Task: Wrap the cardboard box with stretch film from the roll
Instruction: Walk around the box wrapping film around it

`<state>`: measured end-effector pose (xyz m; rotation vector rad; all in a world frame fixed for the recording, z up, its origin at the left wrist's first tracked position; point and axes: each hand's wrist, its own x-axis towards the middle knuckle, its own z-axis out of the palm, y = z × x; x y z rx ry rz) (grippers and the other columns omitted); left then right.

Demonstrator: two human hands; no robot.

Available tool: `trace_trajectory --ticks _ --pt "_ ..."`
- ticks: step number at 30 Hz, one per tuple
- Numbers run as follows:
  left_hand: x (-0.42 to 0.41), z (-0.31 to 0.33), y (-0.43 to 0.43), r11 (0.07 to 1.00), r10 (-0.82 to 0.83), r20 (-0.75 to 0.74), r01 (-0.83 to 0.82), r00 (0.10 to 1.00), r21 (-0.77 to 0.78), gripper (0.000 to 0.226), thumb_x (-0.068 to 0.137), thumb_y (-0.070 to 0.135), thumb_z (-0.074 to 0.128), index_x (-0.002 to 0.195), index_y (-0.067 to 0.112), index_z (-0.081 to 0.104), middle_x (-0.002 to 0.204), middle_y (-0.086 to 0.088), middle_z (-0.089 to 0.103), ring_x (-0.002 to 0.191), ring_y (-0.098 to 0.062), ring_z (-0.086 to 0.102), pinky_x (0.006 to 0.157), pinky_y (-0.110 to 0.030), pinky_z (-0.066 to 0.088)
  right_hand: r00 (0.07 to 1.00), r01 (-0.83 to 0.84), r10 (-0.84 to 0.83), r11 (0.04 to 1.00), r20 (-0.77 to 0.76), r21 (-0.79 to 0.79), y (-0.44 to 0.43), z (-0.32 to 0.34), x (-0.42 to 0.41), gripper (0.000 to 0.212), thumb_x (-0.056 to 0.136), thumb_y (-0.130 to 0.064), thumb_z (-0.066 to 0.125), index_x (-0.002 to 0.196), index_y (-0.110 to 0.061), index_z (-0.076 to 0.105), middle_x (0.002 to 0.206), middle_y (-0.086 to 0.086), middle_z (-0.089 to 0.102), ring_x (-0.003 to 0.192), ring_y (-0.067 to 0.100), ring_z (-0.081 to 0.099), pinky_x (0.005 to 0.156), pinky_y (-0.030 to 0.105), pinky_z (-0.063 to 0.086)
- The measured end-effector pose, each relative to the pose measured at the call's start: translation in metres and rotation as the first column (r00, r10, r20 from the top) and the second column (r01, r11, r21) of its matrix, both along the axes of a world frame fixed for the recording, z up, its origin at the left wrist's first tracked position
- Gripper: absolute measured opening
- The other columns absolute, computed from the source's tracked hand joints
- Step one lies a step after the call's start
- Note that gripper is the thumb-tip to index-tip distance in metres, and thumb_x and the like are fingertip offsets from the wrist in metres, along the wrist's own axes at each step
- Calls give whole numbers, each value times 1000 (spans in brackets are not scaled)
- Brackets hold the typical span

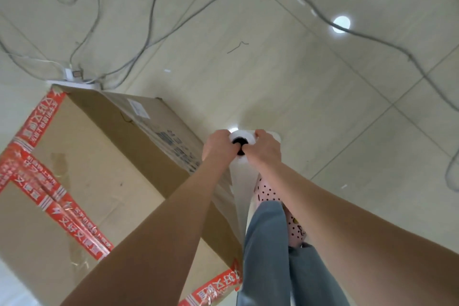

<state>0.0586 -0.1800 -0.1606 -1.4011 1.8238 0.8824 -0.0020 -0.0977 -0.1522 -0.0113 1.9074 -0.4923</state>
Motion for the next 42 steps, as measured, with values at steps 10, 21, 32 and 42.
trace_trajectory --ticks 10,21,32,42 --pt "-17 2 -31 990 -93 14 94 996 -102 10 82 13 53 76 9 59 70 -5 56 68 -27 59 53 -26 42 959 -228 228 973 -166 20 -37 10 -18 34 90 -17 48 121 -27 57 113 -1 62 107 22 58 73 24 35" --pt "-5 10 -53 996 72 48 -69 996 -57 32 88 30 56 106 4 58 94 -11 62 81 -28 59 56 -28 40 1000 30 -30 997 8 -73 -65 -5 -13 38 82 -9 52 120 -16 56 119 8 59 103 29 60 85 44 55" --pt "-44 6 -86 966 -211 160 230 964 -116 15 84 9 45 84 11 60 82 -4 60 76 -25 57 61 -29 43 894 -442 427 891 -136 -108 -102 0 -50 12 81 -11 47 83 -13 58 80 2 57 76 26 50 51 29 29" --pt "-6 14 -125 744 666 60 -659 743 -110 28 87 34 57 77 8 57 68 -6 63 61 -22 62 73 -34 57 931 -327 349 927 104 -181 -161 -3 -40 29 93 -22 53 120 -13 52 100 2 50 87 25 57 78 33 52"
